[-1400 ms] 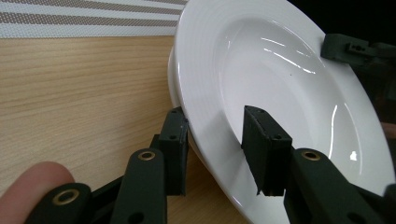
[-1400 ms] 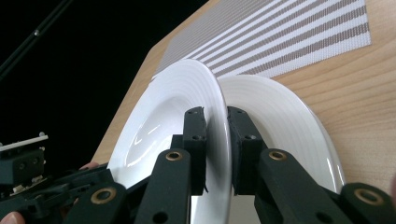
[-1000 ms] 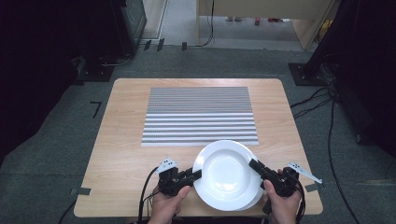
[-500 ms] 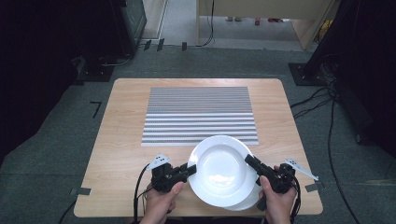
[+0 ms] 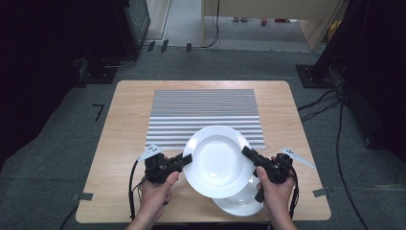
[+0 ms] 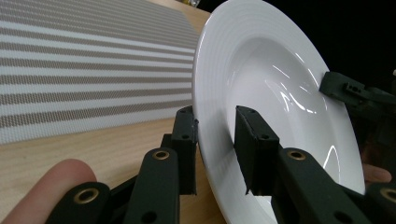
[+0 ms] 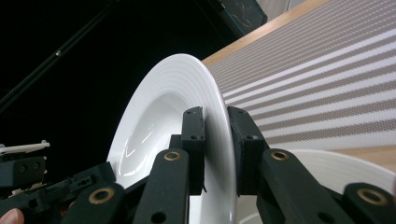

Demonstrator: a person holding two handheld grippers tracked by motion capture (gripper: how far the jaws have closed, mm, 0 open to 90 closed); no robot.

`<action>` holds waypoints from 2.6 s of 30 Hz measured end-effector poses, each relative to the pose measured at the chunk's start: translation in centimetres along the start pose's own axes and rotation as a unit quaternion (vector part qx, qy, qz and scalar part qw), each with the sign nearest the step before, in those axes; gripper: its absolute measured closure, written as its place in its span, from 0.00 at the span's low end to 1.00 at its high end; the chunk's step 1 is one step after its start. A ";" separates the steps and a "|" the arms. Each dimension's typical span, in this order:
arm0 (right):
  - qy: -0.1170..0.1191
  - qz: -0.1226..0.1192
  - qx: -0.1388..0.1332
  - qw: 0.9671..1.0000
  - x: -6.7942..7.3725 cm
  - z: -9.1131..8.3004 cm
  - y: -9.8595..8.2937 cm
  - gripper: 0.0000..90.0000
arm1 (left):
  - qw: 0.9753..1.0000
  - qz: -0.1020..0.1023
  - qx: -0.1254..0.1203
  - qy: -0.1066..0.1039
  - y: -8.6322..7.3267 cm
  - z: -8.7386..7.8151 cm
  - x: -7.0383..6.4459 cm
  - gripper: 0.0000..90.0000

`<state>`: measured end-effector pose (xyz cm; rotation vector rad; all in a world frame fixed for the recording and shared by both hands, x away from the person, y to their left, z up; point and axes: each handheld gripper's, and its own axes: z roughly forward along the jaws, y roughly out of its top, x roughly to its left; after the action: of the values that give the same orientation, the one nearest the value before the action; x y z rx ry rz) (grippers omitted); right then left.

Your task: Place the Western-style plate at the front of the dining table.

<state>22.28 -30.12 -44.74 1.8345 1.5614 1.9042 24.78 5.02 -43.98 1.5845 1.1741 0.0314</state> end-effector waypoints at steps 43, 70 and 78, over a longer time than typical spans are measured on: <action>0.010 -0.008 0.057 0.998 0.6 11.7 7.6 0.89 | 0.998 -0.019 -0.011 0.064 9.2 3.9 6.7 0.77; -0.032 0.048 0.090 0.994 -5.4 19.6 8.8 0.86 | 0.991 -0.065 0.032 0.117 11.1 10.3 11.7 0.77; -0.049 0.109 0.094 0.988 -8.3 21.4 8.2 0.85 | 0.986 -0.071 0.051 0.142 11.0 12.7 12.5 0.77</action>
<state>45.89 -26.94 -49.98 2.2251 1.6162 1.7661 45.46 5.42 -47.24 1.6184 1.5301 0.1083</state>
